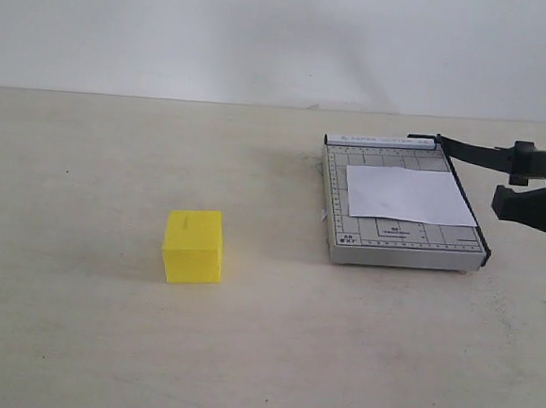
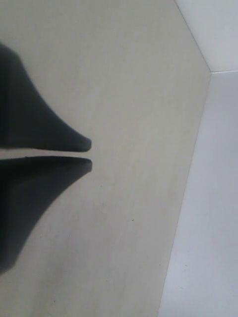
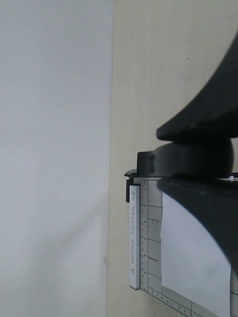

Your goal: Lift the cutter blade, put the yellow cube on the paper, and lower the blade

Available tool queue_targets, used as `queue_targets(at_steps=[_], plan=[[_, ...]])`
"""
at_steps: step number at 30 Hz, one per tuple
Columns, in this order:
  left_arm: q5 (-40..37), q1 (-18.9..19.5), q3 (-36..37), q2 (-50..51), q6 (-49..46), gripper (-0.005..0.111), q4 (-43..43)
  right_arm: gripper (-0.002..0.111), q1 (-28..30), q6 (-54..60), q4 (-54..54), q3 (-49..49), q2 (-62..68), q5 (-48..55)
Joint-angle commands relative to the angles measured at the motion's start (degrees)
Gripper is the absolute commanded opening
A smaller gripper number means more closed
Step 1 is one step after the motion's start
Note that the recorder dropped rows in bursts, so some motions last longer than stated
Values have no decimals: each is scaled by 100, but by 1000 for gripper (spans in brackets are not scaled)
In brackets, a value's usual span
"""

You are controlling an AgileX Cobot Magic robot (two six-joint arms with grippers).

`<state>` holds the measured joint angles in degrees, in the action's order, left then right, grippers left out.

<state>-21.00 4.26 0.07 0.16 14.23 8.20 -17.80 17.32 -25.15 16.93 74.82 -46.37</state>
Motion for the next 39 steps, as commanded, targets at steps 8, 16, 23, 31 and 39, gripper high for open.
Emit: queue_targets(at_steps=[8,16,23,31,39], plan=[[3,-28,-7,-16,15,4,-5,59,0,750,237,102,-463,-656],[3,-28,-7,-16,15,4,-5,59,0,986,101,370,-2717,-24],[3,-28,-7,-16,15,4,-5,0,0,1541,-1057,370,-3883,2994],[1157,-28,-7,-16,169,4,-575,0,0,1919,-1113,370,-3871,4479],[1716,-28,-7,-16,167,4,-2210,0,10,2375,-1125,-387,-3306,4178]])
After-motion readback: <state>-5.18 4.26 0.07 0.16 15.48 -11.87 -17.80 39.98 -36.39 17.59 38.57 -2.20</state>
